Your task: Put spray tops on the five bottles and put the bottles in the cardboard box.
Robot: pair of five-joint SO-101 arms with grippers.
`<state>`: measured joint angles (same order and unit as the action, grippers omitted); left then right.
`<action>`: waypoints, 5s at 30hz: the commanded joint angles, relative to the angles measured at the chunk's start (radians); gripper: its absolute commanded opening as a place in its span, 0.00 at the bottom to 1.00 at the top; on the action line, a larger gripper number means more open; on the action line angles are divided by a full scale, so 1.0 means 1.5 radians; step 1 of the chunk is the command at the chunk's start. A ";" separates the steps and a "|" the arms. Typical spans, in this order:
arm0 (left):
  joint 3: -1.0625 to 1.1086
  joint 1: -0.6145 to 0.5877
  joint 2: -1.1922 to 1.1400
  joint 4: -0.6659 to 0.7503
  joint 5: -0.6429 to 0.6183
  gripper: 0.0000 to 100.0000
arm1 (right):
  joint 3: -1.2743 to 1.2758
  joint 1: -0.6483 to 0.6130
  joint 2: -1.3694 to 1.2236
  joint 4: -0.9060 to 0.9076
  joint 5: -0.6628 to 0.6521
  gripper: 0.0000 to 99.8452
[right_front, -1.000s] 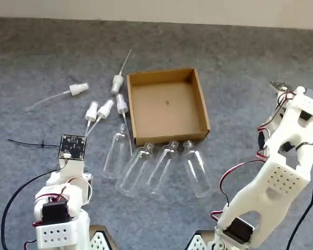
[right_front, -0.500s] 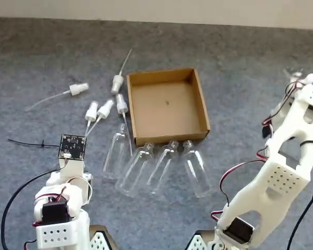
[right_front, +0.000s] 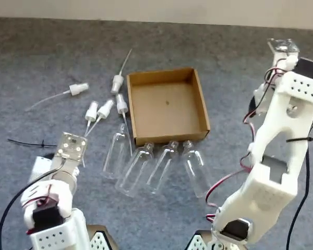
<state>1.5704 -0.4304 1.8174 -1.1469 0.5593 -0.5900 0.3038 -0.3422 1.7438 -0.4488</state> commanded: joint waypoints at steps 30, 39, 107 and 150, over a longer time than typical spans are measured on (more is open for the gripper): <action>-1.566 0.148 -1.648 -0.328 -0.164 0.18 | 0.524 -0.147 0.432 -0.154 -0.068 0.00; -1.780 0.165 -1.872 -0.333 -0.183 0.18 | 0.527 -0.185 0.434 -0.151 -0.068 0.00; -1.332 0.602 -0.806 -0.077 -0.429 0.03 | 1.102 -0.626 1.069 -0.622 0.163 0.00; -1.167 0.595 -0.853 0.042 -0.428 0.03 | 1.269 -0.626 1.275 -0.660 0.164 0.00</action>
<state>-0.1542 0.4611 0.5317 -1.1132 -0.0790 1.3203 -0.6429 1.5604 0.7741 -0.1926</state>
